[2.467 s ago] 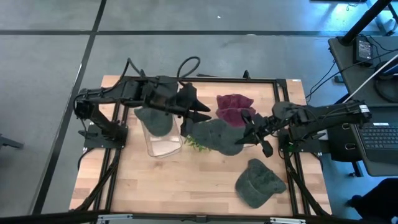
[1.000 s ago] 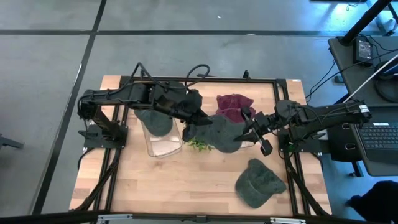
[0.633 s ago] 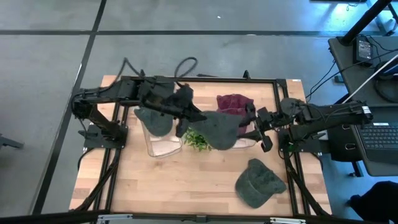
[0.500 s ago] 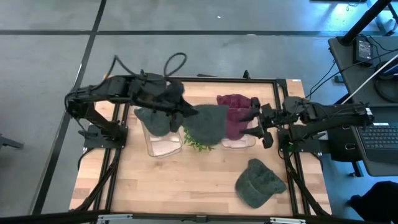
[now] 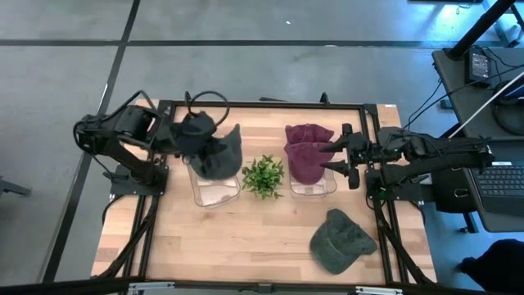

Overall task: Pick & Place hat
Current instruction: Put the top black cap into the left transparent bin

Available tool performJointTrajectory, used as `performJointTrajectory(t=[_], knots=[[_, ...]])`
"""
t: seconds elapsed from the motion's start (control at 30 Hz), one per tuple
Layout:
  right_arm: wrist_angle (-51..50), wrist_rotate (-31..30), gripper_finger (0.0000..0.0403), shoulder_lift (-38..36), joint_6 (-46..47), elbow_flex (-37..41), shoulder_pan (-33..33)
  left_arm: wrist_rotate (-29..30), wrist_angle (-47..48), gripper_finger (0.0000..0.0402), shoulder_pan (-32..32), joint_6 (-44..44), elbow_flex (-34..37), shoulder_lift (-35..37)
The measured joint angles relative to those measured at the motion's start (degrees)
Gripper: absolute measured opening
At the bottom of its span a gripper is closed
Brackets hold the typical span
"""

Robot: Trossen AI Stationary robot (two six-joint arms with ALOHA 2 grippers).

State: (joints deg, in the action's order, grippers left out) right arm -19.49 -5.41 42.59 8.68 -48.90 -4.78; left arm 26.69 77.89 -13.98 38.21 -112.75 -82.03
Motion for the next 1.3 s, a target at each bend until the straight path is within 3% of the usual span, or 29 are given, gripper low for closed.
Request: performJointTrajectory(t=[0.3, 0.47, 0.87, 1.3], knots=[[-0.13, -0.17, 0.0222, 0.0, -0.1, 0.0, 0.0, 8.0, 7.47, 0.0023, -7.42, 3.98, 0.07, 0.48], [-0.13, -0.17, 0.0223, 0.02, -0.12, 0.0, 0.0, 11.83, 6.47, 0.0023, -10.62, 9.16, 7.62, 4.79], [-0.13, -0.15, 0.0223, 0.02, 0.07, 0.07, 0.0, 10.31, -16.74, 0.0023, -12.13, 4.04, 34.3, 19.51], [-0.11, -3.01, 0.0223, 0.04, 0.07, 0.07, 0.0, 5.83, -27.8, 0.0026, -9.22, -2.3, 45.75, 23.5]])
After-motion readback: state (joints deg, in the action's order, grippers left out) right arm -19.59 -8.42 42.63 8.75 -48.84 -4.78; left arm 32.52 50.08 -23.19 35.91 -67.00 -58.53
